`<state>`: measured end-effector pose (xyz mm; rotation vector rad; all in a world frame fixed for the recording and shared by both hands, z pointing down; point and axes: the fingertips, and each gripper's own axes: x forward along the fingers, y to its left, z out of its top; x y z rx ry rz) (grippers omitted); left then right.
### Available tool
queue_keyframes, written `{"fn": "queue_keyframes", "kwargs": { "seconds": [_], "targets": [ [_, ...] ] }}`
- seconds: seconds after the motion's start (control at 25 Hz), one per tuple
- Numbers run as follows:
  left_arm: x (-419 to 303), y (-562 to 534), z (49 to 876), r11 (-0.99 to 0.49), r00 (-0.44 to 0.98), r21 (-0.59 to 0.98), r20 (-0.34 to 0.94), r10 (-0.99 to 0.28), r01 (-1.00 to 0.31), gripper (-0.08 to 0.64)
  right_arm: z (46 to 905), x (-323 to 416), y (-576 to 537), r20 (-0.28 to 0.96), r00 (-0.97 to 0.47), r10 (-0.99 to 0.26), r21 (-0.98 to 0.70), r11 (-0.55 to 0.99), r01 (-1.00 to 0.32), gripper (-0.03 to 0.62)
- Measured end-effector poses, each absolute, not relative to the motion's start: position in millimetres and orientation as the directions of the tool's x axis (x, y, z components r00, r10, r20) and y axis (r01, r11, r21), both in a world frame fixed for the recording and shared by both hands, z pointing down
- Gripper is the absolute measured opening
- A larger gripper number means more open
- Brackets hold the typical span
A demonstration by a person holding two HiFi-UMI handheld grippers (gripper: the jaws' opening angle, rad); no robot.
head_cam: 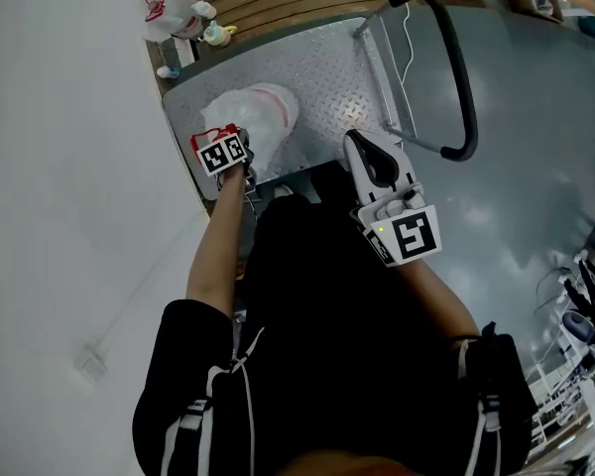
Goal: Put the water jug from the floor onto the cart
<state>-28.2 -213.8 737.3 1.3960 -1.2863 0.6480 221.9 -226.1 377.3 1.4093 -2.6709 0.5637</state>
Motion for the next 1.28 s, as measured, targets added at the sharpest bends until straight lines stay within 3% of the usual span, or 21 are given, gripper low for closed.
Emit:
{"fn": "queue_keyframes", "kwargs": {
  "seconds": [0.36, 1.28],
  "targets": [
    [10.6, -220.7, 747.4, 0.173, 0.318, 0.388, 0.889, -0.330, -0.905, 0.043, 389.4, 256.0, -233.7, 0.243, -0.527, -0.815, -0.306, 0.451, -0.839, 0.018],
    [106.6, -226.6, 760.3, 0.017, 0.504, 0.528, 0.820, -0.270, -0.849, 0.043, 390.6, 269.5, -220.9, 0.224, -0.523, -0.822, -0.338, 0.438, -0.833, 0.019]
  ]
}}
